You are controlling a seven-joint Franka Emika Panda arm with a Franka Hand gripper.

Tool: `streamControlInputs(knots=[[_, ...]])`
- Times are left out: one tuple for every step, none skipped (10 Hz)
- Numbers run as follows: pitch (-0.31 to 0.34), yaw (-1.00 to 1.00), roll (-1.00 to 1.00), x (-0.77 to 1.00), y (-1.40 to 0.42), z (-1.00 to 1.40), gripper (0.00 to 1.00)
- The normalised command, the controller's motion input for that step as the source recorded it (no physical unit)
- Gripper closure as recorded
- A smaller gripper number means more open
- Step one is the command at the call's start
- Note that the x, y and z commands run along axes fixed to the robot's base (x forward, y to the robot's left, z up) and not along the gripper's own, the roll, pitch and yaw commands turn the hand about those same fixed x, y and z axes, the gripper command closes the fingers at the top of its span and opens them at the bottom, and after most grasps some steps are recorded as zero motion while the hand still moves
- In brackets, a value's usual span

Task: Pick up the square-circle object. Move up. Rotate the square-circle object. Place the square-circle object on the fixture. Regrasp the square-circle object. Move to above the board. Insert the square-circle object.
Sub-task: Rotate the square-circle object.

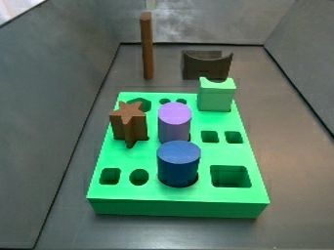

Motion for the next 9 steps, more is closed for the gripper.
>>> streamControlInputs(knots=[[0.031, -1.0, 0.01, 0.04, 0.03, -0.03, 0.0], [0.035, -0.8, 0.01, 0.04, 0.03, -0.03, 0.0], [0.035, -0.65, 0.01, 0.04, 0.03, -0.03, 0.0], [0.035, -0.38, 0.01, 0.04, 0.03, -0.03, 0.0], [0.035, -0.25, 0.01, 0.04, 0.03, -0.03, 0.0], [0.034, -0.13, 0.01, 0.0, 0.0, -1.0, 0.0], [0.025, -0.09, 0.01, 0.01, 0.0, -1.0, 0.0], [-0.004, -0.06, 0.03, 0.02, 0.01, -1.0, 0.0], [-0.014, -0.05, 0.03, 0.02, 0.01, -0.96, 0.0]])
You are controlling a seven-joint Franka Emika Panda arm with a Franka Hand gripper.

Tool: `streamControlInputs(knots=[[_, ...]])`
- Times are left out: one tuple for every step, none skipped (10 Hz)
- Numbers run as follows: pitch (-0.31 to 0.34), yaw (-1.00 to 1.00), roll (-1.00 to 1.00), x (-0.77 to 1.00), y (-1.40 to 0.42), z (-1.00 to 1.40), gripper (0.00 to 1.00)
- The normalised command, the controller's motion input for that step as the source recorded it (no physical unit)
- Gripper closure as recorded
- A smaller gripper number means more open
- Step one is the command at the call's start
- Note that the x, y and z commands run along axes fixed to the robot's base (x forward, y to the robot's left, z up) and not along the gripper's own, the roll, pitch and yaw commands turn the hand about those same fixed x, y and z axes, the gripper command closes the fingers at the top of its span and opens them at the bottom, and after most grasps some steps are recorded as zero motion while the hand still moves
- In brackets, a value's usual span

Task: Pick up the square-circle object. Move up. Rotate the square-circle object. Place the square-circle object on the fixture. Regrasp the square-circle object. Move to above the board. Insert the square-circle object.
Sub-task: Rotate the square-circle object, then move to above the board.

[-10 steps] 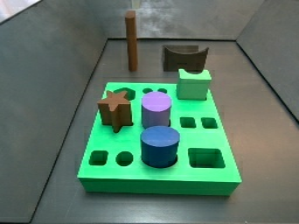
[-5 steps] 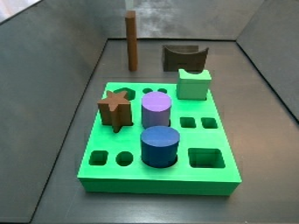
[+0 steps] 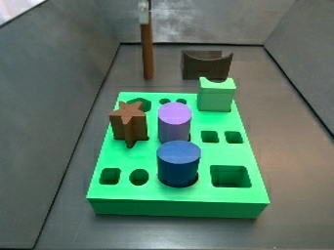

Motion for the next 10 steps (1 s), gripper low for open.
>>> streamControlInputs(knots=[[-0.029, -0.03, 0.04, 0.01, 0.02, -0.77, 0.0], [-0.032, -0.02, 0.05, 0.01, 0.02, -0.62, 0.0], [-0.031, -0.01, 0.06, 0.02, 0.02, -0.42, 0.0], [-0.031, 0.0, 0.08, 0.01, 0.02, -0.23, 0.0], [-0.032, 0.0, 0.08, 0.0, 0.0, 0.0, 1.0], [-0.007, 0.12, -0.04, -0.17, 0.11, 1.0, 1.0], [0.001, 0.11, -0.04, -0.18, 0.11, 1.0, 1.0], [0.0, 0.09, -0.05, -0.18, 0.11, 1.0, 1.0], [0.0, 0.05, -0.09, -0.16, 0.1, 1.0, 1.0], [0.013, 0.03, -0.11, -0.15, 0.09, 1.0, 1.0]])
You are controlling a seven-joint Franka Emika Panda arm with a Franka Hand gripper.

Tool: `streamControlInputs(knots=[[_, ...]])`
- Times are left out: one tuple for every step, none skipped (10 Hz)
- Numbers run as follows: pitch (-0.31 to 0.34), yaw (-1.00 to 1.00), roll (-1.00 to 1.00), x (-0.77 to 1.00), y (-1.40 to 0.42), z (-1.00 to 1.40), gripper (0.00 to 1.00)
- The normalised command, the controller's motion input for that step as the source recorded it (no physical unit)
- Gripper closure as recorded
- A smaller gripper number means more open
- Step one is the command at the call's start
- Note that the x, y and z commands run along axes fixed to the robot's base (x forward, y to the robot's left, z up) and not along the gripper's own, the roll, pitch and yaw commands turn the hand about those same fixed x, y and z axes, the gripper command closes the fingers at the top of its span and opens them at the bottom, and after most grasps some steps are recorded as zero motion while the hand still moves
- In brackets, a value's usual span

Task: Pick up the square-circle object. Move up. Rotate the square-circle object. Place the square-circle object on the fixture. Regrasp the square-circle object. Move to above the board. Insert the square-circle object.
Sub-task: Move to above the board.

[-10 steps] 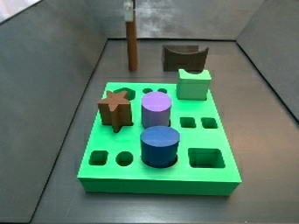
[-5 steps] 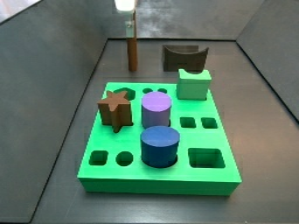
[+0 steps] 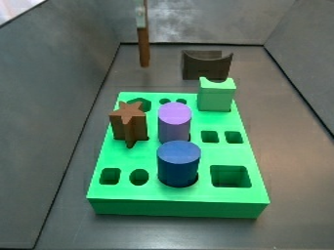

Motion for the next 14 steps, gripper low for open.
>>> streamControlInputs(knots=[[0.016, 0.02, -0.13, -0.14, 0.09, 1.0, 1.0], [0.01, 0.0, -0.15, -0.14, 0.08, 1.0, 1.0], [0.008, -0.01, -0.16, -0.13, 0.08, 1.0, 1.0], [0.009, -0.02, -0.17, -0.13, 0.08, 1.0, 1.0], [0.015, -0.03, -0.17, -0.12, 0.08, 1.0, 1.0], [0.025, -0.03, -0.16, -0.1, 0.07, 1.0, 1.0], [0.034, -0.03, -0.16, -0.1, 0.07, 1.0, 1.0], [0.04, -0.04, -0.17, -0.08, 0.06, 1.0, 1.0], [0.042, -0.04, -0.18, -0.06, 0.06, 1.0, 1.0], [0.043, -0.04, -0.18, -0.06, 0.06, 1.0, 1.0], [0.045, -0.04, -0.17, -0.04, 0.05, 0.93, 1.0], [0.043, -0.04, -0.16, -0.03, 0.04, 0.78, 1.0], [0.048, -0.04, -0.16, -0.01, 0.03, 0.58, 1.0], [0.051, -0.04, -0.15, -0.01, 0.02, 0.43, 1.0]])
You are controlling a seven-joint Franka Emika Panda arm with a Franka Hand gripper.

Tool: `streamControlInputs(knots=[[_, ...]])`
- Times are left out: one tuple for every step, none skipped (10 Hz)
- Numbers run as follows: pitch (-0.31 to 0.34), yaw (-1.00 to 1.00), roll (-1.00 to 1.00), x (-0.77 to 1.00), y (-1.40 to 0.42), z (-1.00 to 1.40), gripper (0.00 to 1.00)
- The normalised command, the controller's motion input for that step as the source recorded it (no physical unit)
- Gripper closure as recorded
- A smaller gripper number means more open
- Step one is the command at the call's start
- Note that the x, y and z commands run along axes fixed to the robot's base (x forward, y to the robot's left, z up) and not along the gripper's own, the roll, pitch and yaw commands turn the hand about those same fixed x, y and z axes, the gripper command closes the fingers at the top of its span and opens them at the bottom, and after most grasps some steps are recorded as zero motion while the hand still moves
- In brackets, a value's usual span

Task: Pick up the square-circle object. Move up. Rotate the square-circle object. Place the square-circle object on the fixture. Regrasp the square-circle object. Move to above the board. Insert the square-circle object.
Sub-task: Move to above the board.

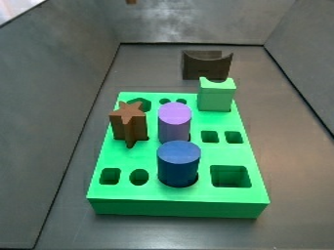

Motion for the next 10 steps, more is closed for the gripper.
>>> streamControlInputs(knots=[[0.052, -0.04, -0.15, 0.0, 0.02, 0.23, 1.0], [0.047, 1.0, 0.01, 0.32, -1.0, 0.03, 1.0], [0.047, 1.0, 0.02, 0.33, -1.0, 0.01, 1.0], [0.053, 1.0, 0.03, 0.34, -1.0, 0.0, 1.0], [0.055, 1.0, 0.02, 0.35, -1.0, 0.0, 1.0], [0.056, 1.0, 0.02, 0.35, -1.0, 0.0, 1.0], [0.061, 1.0, 0.02, 0.36, -1.0, 0.01, 1.0], [0.064, 1.0, 0.02, 0.37, -1.0, 0.01, 1.0], [0.069, 1.0, 0.02, 0.38, -1.0, 0.01, 1.0], [0.075, 1.0, 0.02, 0.39, -1.0, 0.01, 1.0]])
